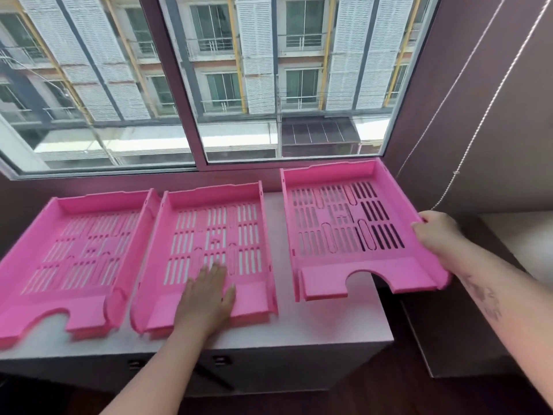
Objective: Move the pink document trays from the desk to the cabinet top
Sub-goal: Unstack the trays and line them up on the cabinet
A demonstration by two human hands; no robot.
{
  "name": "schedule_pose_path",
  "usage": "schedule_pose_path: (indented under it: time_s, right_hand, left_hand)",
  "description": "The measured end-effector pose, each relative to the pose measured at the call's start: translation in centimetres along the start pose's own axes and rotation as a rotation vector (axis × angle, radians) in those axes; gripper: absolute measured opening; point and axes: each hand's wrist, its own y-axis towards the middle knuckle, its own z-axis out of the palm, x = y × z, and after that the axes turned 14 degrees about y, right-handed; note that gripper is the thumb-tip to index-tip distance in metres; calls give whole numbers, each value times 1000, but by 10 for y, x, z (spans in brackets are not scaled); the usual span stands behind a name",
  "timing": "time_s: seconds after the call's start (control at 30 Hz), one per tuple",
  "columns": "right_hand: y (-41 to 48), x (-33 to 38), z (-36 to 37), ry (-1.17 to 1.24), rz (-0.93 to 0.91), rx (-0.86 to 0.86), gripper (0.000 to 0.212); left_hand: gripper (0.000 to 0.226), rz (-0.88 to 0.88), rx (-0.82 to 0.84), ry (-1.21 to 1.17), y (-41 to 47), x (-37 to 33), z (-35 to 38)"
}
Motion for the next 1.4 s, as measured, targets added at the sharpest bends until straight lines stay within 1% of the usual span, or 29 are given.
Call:
schedule_pose_path:
  time_s: [0.13,0.3,0.37,0.43,0.47,0.5,0.57,0.6,0.63,0.7,0.73,0.77,0.87,1.0,1.1,1.23,1.4]
  right_hand:
    - [-7,-11,28,17,32,50,27]
    - [-20,-25,67,61,79,71,27]
    - [-23,-26,75,43,86,61,26]
    - [-23,-25,76,-23,74,88,29]
    - [-24,-23,77,-97,45,104,33]
    - [-27,-22,78,-210,-29,97,41]
    - [-40,-20,84,-403,-278,81,58]
    - [-50,-19,91,-450,-392,141,62]
    - [-61,-19,98,-486,-457,260,65]
    - [-82,-25,113,-534,-487,505,67]
    - [-90,-30,120,-564,-477,583,68]
    - [-95,-35,125,-589,-479,621,69]
    - [-94,-43,130,-655,-544,626,70]
    - [-92,-43,131,-687,-592,640,72]
    - [-89,-37,139,-680,-594,641,77]
    - [-81,-30,152,-681,-587,655,70]
    - [-76,-23,156,-683,-551,685,68]
  left_hand:
    - [66,54,29,44,8,23,-3]
    - [66,65,20,45,13,36,0]
    - [66,60,19,35,15,40,1]
    - [66,58,28,35,15,42,0]
    - [66,53,37,36,15,40,-2]
    - [67,38,42,32,14,36,-3]
    - [67,-27,19,-17,13,24,-4]
    - [66,-67,-6,-69,11,17,-4]
    - [64,-102,-29,-129,9,10,-4]
    - [59,-124,-56,-179,2,-2,1]
    - [59,-115,-58,-148,-1,-5,5]
    - [60,-105,-58,-103,-4,-7,8]
    - [65,-127,-90,-40,-7,-7,15]
    - [64,-167,-139,-29,-4,-7,15]
    - [63,-178,-137,-23,3,-1,14]
    - [63,-168,-120,-14,16,9,12]
    - [62,-132,-71,10,25,12,6]
